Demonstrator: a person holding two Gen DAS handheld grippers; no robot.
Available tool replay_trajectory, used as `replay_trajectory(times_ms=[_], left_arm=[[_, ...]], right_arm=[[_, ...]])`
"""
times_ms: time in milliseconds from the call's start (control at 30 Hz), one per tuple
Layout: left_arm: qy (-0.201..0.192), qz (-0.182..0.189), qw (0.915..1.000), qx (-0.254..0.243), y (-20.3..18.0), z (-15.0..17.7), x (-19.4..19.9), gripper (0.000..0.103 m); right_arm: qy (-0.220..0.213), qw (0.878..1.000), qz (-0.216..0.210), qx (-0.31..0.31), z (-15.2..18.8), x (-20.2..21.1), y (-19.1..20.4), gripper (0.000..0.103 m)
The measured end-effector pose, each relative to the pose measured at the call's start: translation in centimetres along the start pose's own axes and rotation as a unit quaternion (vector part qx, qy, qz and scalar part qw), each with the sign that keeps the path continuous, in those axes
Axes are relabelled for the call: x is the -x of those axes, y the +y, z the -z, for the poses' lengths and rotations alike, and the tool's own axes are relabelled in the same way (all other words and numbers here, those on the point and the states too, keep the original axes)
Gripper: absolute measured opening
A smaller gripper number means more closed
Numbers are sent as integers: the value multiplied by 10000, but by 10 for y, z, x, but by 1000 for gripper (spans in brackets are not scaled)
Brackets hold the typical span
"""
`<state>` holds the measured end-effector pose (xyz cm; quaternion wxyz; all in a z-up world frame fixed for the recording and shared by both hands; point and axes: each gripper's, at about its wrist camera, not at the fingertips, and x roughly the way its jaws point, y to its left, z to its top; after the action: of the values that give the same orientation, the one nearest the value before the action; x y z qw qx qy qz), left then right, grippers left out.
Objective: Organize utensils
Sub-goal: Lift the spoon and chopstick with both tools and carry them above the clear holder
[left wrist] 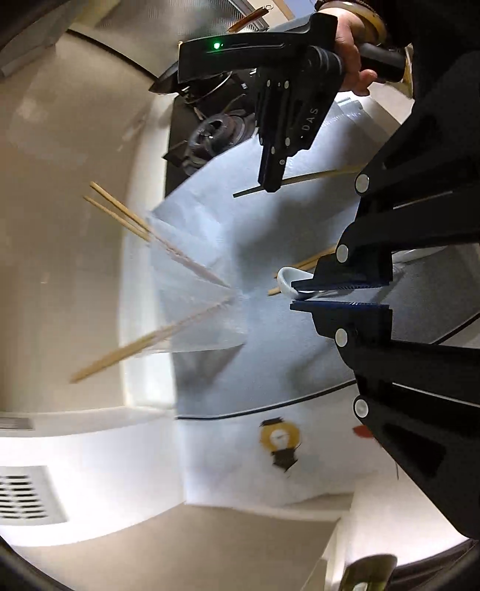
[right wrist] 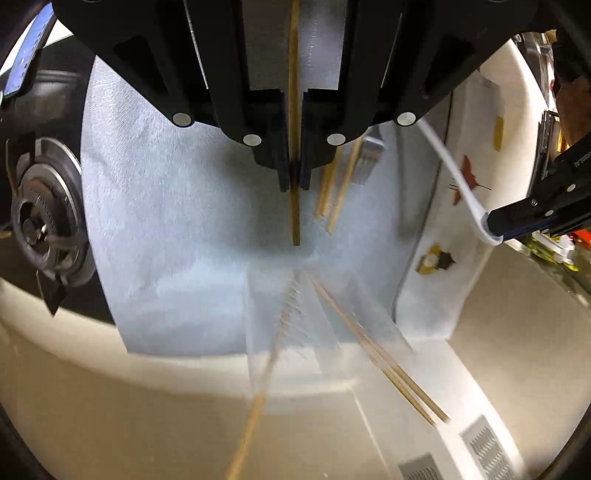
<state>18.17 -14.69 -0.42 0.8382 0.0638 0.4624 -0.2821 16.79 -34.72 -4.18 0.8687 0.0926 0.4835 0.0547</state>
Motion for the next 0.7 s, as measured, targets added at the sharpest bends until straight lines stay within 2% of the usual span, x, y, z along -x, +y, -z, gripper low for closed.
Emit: replay_trajectory(times_ms=[167,333,700], left_arm=[[-316,-201,9993,-82,-11,-9,21,5],[-549,-599,9964,-240,-15,-16,33,5],[-986,-964,9902,-237,-18,-42,70,4]], right_arm=[[-409,9990,-105,118,-7,29,8,6],[-807,9964,-117,249,-16,53,12,6],[-1452,9884,-114,422,-40,91,16,6]])
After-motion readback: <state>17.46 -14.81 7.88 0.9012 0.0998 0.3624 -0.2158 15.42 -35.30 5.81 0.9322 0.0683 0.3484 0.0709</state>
